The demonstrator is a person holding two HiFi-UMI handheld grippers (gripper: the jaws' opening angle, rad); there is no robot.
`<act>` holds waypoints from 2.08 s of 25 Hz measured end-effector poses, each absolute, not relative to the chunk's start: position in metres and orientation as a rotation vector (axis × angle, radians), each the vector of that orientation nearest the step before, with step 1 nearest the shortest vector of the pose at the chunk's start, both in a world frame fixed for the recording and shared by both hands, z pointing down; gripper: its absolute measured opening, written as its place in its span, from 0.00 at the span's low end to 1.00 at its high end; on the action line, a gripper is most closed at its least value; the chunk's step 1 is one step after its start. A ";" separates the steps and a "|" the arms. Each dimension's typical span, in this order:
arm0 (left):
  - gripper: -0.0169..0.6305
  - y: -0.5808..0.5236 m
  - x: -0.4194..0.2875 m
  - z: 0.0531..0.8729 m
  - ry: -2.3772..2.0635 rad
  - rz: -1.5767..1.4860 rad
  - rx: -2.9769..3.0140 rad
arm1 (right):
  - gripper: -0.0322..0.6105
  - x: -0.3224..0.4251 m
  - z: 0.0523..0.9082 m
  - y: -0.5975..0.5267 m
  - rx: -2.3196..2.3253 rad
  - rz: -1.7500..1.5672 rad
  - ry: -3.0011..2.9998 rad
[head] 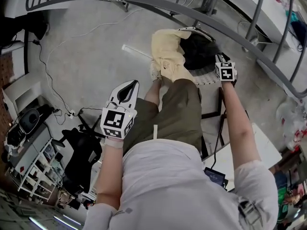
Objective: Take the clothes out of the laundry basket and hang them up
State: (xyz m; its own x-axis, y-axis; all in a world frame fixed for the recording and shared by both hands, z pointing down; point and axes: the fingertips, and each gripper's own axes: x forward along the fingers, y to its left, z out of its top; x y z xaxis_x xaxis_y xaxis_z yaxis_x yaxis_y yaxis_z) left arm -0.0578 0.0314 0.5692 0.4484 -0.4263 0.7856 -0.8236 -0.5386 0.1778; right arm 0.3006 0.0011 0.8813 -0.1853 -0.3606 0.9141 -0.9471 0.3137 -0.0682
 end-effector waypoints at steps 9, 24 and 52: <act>0.03 0.055 -0.078 0.614 -0.989 0.992 2.066 | 0.37 0.318 0.962 -0.008 1.122 0.892 -1.542; 0.03 0.054 -0.090 0.614 -1.004 0.949 2.062 | 0.10 0.314 0.929 -0.015 1.261 0.899 -1.575; 0.03 -0.025 -0.025 0.512 -0.672 0.618 2.518 | 0.09 0.251 0.508 -0.001 1.839 0.546 -1.970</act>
